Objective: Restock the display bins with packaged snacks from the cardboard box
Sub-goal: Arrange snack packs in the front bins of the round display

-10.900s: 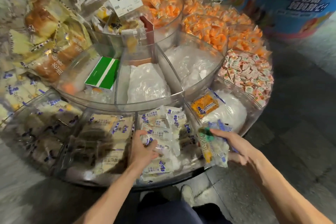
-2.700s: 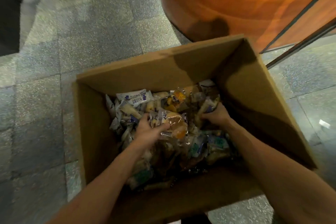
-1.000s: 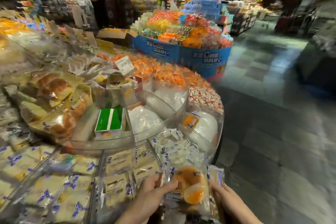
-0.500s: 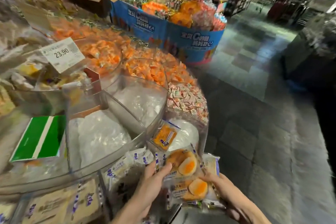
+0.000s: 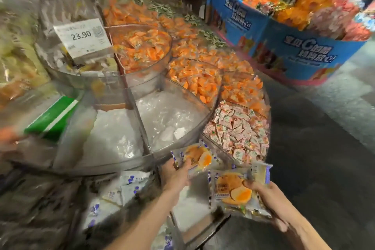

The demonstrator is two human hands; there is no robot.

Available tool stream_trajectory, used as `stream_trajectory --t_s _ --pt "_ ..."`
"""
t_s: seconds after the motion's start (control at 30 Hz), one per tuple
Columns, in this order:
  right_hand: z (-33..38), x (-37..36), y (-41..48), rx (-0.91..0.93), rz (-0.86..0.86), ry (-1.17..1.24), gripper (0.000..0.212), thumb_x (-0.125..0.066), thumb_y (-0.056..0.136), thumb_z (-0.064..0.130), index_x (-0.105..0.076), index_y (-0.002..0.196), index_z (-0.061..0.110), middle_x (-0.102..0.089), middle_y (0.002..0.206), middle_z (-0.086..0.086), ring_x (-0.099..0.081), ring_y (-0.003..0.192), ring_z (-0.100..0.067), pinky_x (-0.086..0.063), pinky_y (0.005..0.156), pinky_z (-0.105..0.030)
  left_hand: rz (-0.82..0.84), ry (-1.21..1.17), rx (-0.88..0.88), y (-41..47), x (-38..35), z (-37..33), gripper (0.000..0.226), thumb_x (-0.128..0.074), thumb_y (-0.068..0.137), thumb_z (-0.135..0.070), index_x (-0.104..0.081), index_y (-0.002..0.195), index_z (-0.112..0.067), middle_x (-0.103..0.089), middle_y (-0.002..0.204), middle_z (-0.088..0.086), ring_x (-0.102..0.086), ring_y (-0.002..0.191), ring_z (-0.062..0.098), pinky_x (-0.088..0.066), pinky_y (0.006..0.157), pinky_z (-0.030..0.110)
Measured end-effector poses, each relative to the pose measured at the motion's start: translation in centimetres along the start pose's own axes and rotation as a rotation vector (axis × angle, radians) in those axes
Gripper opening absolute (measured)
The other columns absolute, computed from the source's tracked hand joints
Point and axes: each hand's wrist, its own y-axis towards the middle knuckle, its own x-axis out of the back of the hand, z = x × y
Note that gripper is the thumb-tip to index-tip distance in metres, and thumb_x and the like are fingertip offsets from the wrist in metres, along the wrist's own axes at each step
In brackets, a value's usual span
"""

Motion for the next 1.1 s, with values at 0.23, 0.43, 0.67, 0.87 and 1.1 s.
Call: stream_trajectory --t_s 0.23,0.43,0.67,0.87,1.1 --pt "4.0 4.7 4.9 -0.046 0.207 -0.066 0.064 -0.086 0.065 0.02 -0.064 0.123 0.002 -0.073 0.11 -0.022 -0.071 0.102 -0.04 -0.049 0.103 -0.057 -0.303 0.032 0.082 6.1 -5.8 3.1 0.03 -0.081 0.078 -0.03 -0.064 0.094 -0.012 -0.073 0.099 0.015 -0.071 0.086 0.03 -0.063 0.065 0.04" --pt "4.5 6.7 6.5 -0.094 0.234 -0.106 0.041 -0.071 0.086 0.009 -0.062 0.125 0.004 -0.074 0.11 -0.02 -0.071 0.103 -0.038 -0.049 0.103 -0.055 -0.367 0.457 0.016 6.4 -6.4 2.7 0.027 -0.069 0.086 -0.037 -0.06 0.072 -0.015 -0.073 0.089 0.016 -0.069 0.091 0.032 -0.049 0.066 0.033" --pt "4.7 7.9 7.2 -0.082 0.284 -0.113 0.04 -0.07 0.087 0.01 -0.061 0.126 0.01 -0.074 0.111 -0.016 -0.071 0.105 -0.034 -0.047 0.106 -0.053 -0.229 0.333 -0.014 4.8 -7.2 2.2 0.042 -0.056 0.102 -0.028 -0.046 0.134 -0.005 -0.058 0.122 0.01 -0.052 0.106 0.016 -0.046 0.08 0.024" --pt "4.4 7.1 7.8 -0.058 0.327 -0.115 0.056 -0.081 0.077 0.017 -0.061 0.129 0.009 -0.074 0.114 -0.014 -0.07 0.109 -0.031 -0.045 0.109 -0.051 -0.197 0.17 -0.119 1.3 -7.4 1.4 0.054 -0.057 0.099 -0.038 -0.043 0.141 -0.007 -0.049 0.124 -0.001 -0.055 0.125 0.029 -0.047 0.091 0.034" --pt "3.5 4.5 7.2 -0.052 0.401 -0.145 0.037 -0.075 0.08 0.012 -0.066 0.116 0.011 -0.078 0.093 -0.004 -0.07 0.1 -0.022 -0.049 0.091 -0.032 -0.01 0.078 -0.091 -6.0 -5.7 5.8 0.057 -0.063 0.082 -0.058 -0.051 0.125 -0.023 -0.067 0.104 0.004 -0.067 0.076 0.014 -0.055 0.061 0.031"
